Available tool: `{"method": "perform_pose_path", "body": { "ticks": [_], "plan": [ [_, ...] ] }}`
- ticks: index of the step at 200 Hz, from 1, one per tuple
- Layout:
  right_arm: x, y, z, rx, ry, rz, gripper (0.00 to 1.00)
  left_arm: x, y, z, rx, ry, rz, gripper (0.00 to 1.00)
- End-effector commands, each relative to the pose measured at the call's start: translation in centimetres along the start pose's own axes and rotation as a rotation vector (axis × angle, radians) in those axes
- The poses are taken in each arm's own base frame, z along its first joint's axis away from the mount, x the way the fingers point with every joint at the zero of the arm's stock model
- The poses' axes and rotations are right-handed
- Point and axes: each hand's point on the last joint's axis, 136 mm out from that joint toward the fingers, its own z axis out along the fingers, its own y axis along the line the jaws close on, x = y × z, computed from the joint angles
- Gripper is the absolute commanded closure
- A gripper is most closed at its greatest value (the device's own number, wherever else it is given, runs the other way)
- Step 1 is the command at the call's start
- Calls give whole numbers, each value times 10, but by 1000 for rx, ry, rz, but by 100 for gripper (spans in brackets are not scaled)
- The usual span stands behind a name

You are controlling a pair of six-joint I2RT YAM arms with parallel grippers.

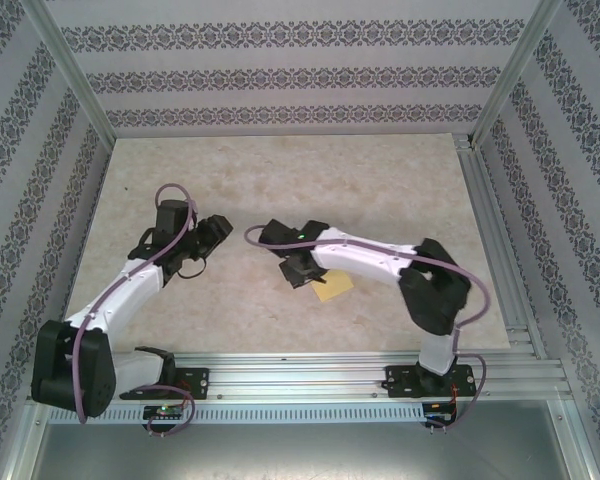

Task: Fold a paper plane with a square sheet of paper (pick it up from the middle)
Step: Turn over the paper at the center of the table.

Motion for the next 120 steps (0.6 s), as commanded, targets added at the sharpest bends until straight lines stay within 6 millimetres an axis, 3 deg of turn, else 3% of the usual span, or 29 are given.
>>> {"method": "perform_pose_path", "body": {
  "ticks": [1, 22, 48, 76, 120],
  "plan": [
    [-16, -22, -27, -221, -153, 203, 54, 31, -44, 20, 113, 136, 125, 54],
    [1, -63, -12, -342, -179, 370, 54, 74, -73, 49, 129, 257, 217, 62],
    [10, -92, 0, -457, -195, 466, 52, 128, -83, 83, 98, 398, 272, 73],
    [15, -101, 19, -517, -172, 491, 52, 164, -80, 107, 93, 484, 273, 75],
    [20, -95, 40, -569, -138, 501, 52, 189, -79, 134, 96, 543, 262, 78]
  ]
}}
